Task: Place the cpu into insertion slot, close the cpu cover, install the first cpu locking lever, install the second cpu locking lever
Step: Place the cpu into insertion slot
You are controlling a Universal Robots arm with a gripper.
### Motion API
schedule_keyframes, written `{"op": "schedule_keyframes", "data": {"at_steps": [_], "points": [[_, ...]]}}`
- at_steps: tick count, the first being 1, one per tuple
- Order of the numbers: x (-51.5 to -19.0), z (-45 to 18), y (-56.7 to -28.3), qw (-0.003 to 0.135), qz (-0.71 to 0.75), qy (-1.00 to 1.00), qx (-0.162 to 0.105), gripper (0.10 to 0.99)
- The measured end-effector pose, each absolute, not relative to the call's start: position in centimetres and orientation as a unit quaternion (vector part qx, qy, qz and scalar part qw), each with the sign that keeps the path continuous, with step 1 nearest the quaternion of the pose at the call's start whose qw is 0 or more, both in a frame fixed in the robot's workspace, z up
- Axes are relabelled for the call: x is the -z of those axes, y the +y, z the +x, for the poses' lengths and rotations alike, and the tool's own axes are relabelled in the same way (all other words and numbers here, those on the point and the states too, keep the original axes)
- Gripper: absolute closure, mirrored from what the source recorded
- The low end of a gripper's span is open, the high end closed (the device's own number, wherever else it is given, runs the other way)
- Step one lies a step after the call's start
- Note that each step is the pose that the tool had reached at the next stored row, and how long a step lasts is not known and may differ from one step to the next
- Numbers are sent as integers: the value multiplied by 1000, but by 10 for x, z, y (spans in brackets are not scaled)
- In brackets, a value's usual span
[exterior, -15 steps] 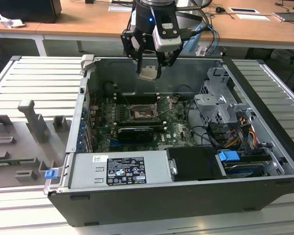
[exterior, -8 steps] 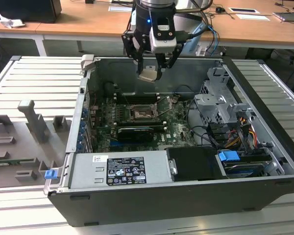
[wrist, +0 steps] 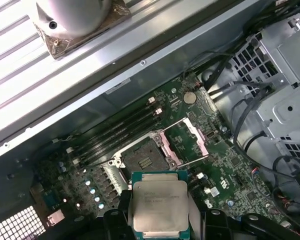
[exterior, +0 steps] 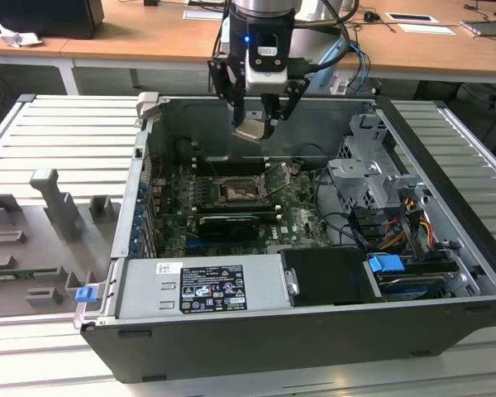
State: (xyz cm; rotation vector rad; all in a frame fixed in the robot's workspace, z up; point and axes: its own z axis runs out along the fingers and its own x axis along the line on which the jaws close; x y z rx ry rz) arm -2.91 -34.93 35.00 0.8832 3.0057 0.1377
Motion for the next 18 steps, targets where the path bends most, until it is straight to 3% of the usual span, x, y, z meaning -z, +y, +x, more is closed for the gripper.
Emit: {"op": "schedule_keyframes", "data": {"at_steps": [18], "points": [[-343,-29,-349,9,411,911,-43,553]]}}
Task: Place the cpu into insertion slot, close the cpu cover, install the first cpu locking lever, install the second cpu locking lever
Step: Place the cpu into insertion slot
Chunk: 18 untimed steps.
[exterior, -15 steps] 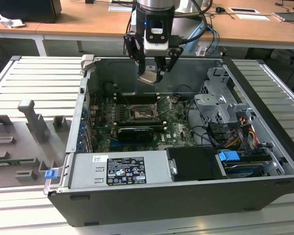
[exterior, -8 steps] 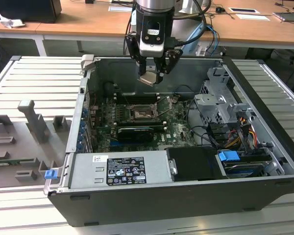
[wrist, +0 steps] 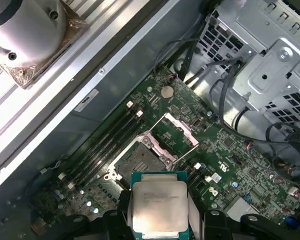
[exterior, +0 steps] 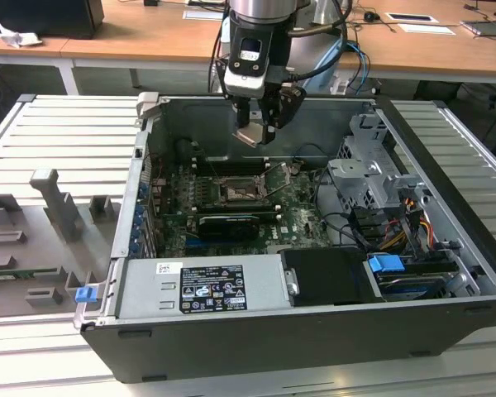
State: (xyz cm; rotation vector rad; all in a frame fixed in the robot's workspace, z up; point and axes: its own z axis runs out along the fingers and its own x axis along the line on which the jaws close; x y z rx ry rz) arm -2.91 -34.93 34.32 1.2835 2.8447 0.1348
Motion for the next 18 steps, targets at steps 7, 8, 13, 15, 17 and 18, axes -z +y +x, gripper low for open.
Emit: {"op": "schedule_keyframes", "data": {"at_steps": [7,8,13,15,17,18], "points": [[-339,-29,-349,12,481,876,-42,553],[-338,-29,-349,13,487,872,-42,553],[-336,-29,-349,14,523,851,-42,553],[-335,-29,-349,15,538,842,-41,553],[-334,-29,-349,16,552,832,-41,553],[-334,-29,-349,16,559,828,-41,553]]}}
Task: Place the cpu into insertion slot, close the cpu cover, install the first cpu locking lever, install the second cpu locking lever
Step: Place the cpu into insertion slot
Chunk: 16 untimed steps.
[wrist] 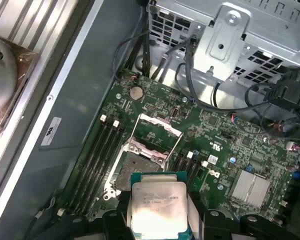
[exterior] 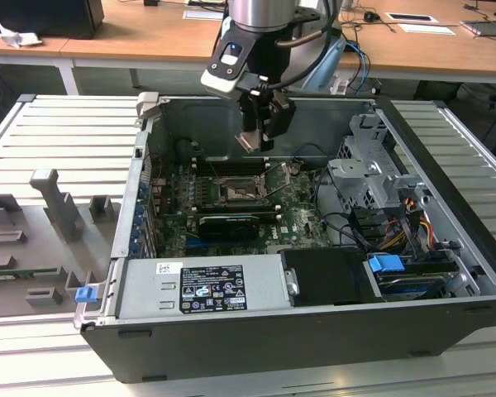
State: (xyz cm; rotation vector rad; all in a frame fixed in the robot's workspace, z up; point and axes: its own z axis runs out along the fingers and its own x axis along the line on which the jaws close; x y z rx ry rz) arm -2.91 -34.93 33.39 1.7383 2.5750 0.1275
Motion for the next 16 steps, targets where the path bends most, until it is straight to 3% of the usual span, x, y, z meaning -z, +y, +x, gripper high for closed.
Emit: {"op": "schedule_keyframes", "data": {"at_steps": [16], "points": [[-312,-29,-349,20,643,765,-39,553]]}}
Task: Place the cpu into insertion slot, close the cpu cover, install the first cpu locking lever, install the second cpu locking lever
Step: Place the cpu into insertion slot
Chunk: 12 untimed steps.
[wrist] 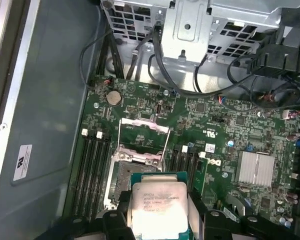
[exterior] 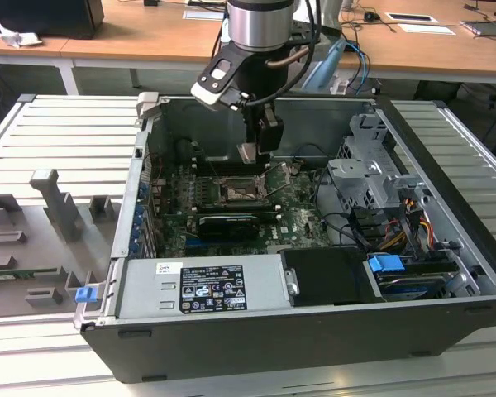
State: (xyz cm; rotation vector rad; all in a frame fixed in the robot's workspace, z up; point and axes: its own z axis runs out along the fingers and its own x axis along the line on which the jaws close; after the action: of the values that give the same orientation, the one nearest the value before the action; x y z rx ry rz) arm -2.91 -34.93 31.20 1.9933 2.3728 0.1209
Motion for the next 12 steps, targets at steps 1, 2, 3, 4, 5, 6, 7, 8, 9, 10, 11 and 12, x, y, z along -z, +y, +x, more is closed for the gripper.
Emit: {"op": "schedule_keyframes", "data": {"at_steps": [1,2,3,4,5,6,7,8,9,10,11,12], "points": [[-310,-29,-349,20,643,765,-39,553],[-309,-29,-349,20,644,764,-39,553],[-308,-29,-349,21,646,762,-39,553],[-307,-29,-349,21,653,756,-38,553],[-306,-29,-349,21,658,751,-38,553],[-304,-29,-349,22,668,743,-38,553],[-303,-29,-349,22,679,733,-37,553],[-302,-29,-349,23,685,727,-37,553],[-301,-29,-349,23,690,723,-37,553],[-300,-29,-349,23,696,717,-37,553],[-298,-29,-349,24,699,714,-37,553],[-297,-29,-349,24,701,712,-37,553]]}}
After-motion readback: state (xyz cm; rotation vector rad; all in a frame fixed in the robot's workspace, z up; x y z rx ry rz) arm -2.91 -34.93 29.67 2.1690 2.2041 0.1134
